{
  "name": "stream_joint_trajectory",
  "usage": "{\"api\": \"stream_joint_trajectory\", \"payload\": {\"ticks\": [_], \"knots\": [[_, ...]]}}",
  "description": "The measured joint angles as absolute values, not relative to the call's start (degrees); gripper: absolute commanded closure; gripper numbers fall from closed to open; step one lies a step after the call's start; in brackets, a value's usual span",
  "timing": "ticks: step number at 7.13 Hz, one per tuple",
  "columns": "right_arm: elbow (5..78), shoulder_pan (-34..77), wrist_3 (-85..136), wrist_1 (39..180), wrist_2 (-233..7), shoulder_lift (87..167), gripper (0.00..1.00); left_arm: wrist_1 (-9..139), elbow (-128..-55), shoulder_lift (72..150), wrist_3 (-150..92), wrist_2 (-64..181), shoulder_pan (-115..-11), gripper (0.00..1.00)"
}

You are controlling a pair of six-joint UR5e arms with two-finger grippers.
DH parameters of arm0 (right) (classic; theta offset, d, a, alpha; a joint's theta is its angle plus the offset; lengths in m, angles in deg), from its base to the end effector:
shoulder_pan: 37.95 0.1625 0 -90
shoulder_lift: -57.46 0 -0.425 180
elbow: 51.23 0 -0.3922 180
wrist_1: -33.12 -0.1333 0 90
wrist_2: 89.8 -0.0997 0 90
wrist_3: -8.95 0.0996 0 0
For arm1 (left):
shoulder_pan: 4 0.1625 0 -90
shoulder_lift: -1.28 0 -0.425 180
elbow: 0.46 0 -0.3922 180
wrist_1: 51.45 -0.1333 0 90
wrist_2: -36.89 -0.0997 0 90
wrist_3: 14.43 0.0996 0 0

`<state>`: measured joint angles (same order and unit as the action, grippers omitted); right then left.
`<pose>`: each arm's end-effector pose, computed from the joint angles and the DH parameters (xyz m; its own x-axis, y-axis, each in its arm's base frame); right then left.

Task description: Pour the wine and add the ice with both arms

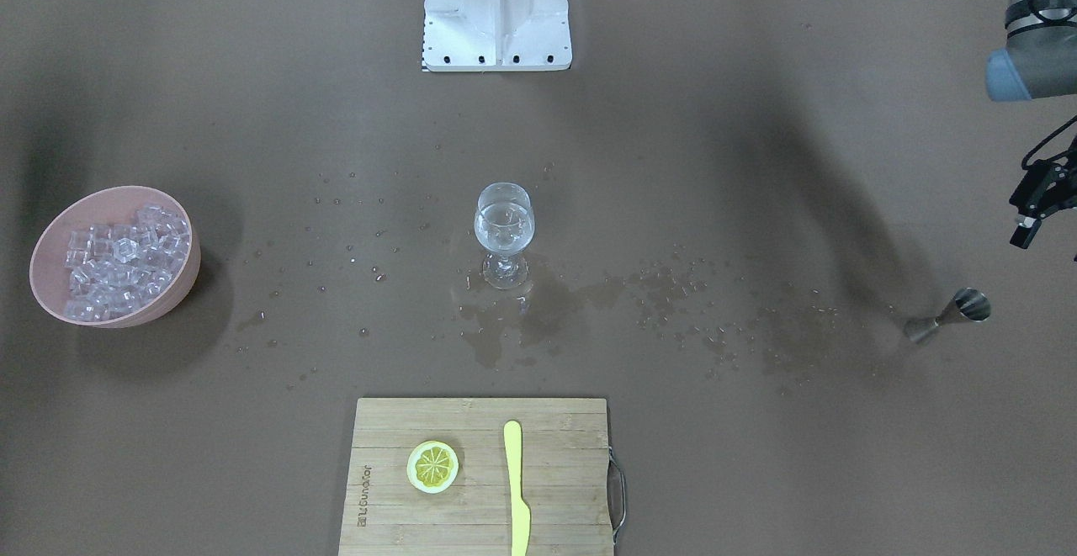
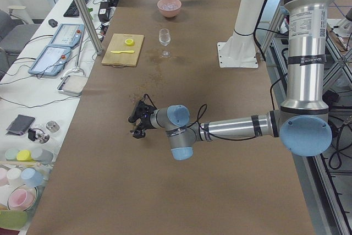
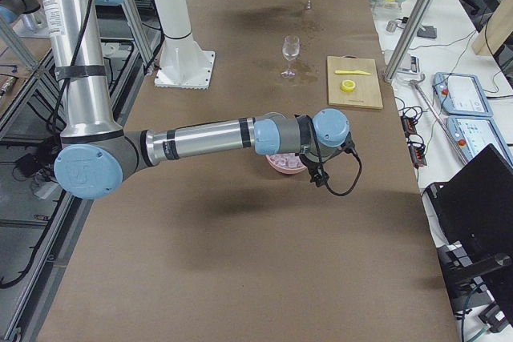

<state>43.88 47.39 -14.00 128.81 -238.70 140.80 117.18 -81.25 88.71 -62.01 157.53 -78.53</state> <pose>0.0042 -0.5400 0.5452 0.4358 -0.5083 0.7428 0.2723 0.8610 0.4295 0.0492 -0.4874 0.6092 0.5525 0.1797 -0.8139 0.4491 0.7584 0.4723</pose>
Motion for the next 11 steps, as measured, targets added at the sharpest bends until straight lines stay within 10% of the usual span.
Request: {"api": "stream_joint_trajectory", "payload": {"ticks": [5,11], "knots": [[53.30,47.41,1.45,127.09,-238.52,141.71,0.00,83.42,-84.13,89.38,-33.46,172.61,-87.27,0.02],[55.59,38.80,17.74,111.71,-242.45,147.86,0.00,77.66,-84.55,88.59,-29.30,171.95,-87.76,0.02]]}}
